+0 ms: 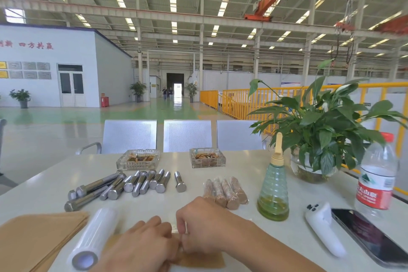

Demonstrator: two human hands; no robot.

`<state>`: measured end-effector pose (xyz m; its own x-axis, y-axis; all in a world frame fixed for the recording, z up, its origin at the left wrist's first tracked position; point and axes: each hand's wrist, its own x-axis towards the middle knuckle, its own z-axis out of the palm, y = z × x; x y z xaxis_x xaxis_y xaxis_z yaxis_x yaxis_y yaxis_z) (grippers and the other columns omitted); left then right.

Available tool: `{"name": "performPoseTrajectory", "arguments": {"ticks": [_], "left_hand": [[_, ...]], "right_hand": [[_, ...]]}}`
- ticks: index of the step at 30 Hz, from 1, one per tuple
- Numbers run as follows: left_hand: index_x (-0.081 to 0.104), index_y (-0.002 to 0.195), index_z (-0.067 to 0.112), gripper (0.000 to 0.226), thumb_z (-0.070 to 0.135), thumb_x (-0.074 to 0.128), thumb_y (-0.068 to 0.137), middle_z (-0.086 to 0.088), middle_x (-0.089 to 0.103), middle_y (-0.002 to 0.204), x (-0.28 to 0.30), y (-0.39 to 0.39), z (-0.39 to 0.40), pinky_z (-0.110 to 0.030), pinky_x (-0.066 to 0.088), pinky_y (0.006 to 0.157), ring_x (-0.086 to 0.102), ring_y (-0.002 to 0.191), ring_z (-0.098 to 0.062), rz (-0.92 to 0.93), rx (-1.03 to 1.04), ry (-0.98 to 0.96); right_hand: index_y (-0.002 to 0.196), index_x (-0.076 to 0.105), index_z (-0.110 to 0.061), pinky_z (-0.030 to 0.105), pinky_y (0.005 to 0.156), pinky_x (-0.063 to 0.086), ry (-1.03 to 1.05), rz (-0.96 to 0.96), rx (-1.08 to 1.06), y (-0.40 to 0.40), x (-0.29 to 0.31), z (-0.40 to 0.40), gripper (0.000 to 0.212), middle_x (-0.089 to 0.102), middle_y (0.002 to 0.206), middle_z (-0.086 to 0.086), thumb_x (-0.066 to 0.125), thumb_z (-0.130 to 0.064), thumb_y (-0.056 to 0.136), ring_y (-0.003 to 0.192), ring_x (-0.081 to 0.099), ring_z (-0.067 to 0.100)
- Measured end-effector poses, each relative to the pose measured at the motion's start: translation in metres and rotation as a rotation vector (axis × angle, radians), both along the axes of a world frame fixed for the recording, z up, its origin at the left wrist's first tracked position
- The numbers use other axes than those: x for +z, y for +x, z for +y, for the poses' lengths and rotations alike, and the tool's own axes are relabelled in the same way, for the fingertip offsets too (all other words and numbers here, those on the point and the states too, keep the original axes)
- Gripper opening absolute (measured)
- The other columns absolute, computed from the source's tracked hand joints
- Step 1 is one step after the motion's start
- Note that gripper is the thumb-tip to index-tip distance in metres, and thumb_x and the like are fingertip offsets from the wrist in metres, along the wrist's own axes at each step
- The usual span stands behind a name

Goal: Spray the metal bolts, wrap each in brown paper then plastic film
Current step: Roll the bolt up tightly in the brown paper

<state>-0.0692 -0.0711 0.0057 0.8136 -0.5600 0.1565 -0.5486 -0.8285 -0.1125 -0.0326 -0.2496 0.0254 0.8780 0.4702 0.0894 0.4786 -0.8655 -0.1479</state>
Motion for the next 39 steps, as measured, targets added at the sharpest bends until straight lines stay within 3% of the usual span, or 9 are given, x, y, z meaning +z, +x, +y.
{"name": "performPoseTrajectory", "arguments": {"ticks": [4,10,17,21,24,26,29,34,39], "left_hand": [[0.041,0.126,0.041,0.027,0.051,0.034,0.102,0.009,0.048,0.119,-0.006,-0.002,-0.001,-0.032,0.043,0.097,0.052,0.126,-0.015,-0.070,0.012,0.024],[0.043,0.128,0.038,0.030,0.050,0.033,0.102,0.009,0.052,0.127,-0.007,-0.006,0.001,-0.034,0.047,0.100,0.054,0.124,-0.019,-0.084,0.052,0.033],[0.048,0.107,0.037,0.016,0.049,0.038,0.101,0.027,0.038,0.127,0.011,-0.007,0.014,-0.029,0.046,0.082,0.047,0.114,-0.002,-0.079,0.012,-0.153],[0.054,0.103,0.037,0.013,0.045,0.045,0.096,0.021,0.054,0.098,0.013,-0.001,0.017,-0.022,0.044,0.077,0.047,0.097,0.001,-0.070,-0.001,-0.238],[0.055,0.094,0.043,0.005,0.044,0.051,0.092,0.019,0.055,0.084,0.014,0.003,0.017,-0.016,0.036,0.066,0.049,0.086,0.001,-0.050,0.032,-0.304],[0.057,0.094,0.042,0.006,0.042,0.053,0.090,0.019,0.058,0.082,0.012,0.006,0.017,-0.016,0.038,0.067,0.051,0.083,0.001,-0.049,0.049,-0.340],[0.062,0.099,0.040,0.011,0.040,0.055,0.090,0.019,0.062,0.082,0.009,0.009,0.016,-0.020,0.043,0.069,0.053,0.079,0.000,-0.047,0.081,-0.378],[0.067,0.096,0.041,0.011,0.037,0.061,0.087,0.017,0.067,0.075,0.008,0.009,0.016,-0.023,0.050,0.069,0.055,0.069,-0.004,-0.045,0.100,-0.434],[0.064,0.093,0.045,0.013,0.034,0.061,0.087,0.018,0.068,0.074,0.007,0.012,0.015,-0.024,0.050,0.065,0.056,0.068,-0.001,0.005,0.134,-0.478]], "right_hand": [[0.100,0.063,-0.028,0.040,0.077,0.049,-0.059,-0.052,0.047,-0.003,0.000,0.001,0.014,0.055,0.108,0.006,0.067,-0.030,0.086,0.104,0.055,0.033],[0.096,0.064,-0.028,0.043,0.088,0.055,0.013,-0.035,0.064,0.000,-0.003,-0.004,0.020,0.064,0.105,0.004,0.068,-0.047,0.089,0.104,0.061,0.030],[0.074,0.062,-0.034,0.032,0.085,0.055,0.086,0.018,-0.024,0.009,0.004,-0.007,0.036,0.070,0.093,-0.008,0.073,-0.068,0.077,0.103,0.061,0.016],[0.067,0.064,-0.033,0.034,0.085,0.057,0.102,0.059,-0.016,0.008,0.012,-0.012,0.020,0.068,0.082,-0.009,0.068,-0.042,0.084,0.088,0.059,0.009],[0.059,0.059,-0.024,0.033,0.065,0.048,0.166,0.100,-0.052,0.003,0.019,-0.015,0.043,0.050,0.063,-0.005,0.057,-0.059,0.083,0.064,0.046,0.007],[0.065,0.062,-0.027,0.033,0.066,0.048,0.148,0.136,-0.055,-0.001,0.022,-0.017,0.047,0.054,0.069,-0.005,0.051,-0.071,0.075,0.068,0.050,0.005],[0.079,0.067,-0.044,0.040,0.089,0.057,0.113,0.188,-0.046,-0.008,0.023,-0.018,0.016,0.068,0.096,-0.012,0.055,-0.053,0.074,0.095,0.058,0.004],[0.078,0.065,-0.043,0.050,0.100,0.051,0.114,0.136,-0.091,-0.011,0.022,-0.014,0.015,0.066,0.097,-0.013,0.054,-0.033,0.083,0.106,0.058,0.010],[0.091,0.071,-0.041,0.029,0.085,0.050,0.197,0.075,-0.112,-0.010,0.011,-0.016,0.019,0.066,0.101,-0.007,0.057,-0.027,0.089,0.101,0.060,0.014]]}}
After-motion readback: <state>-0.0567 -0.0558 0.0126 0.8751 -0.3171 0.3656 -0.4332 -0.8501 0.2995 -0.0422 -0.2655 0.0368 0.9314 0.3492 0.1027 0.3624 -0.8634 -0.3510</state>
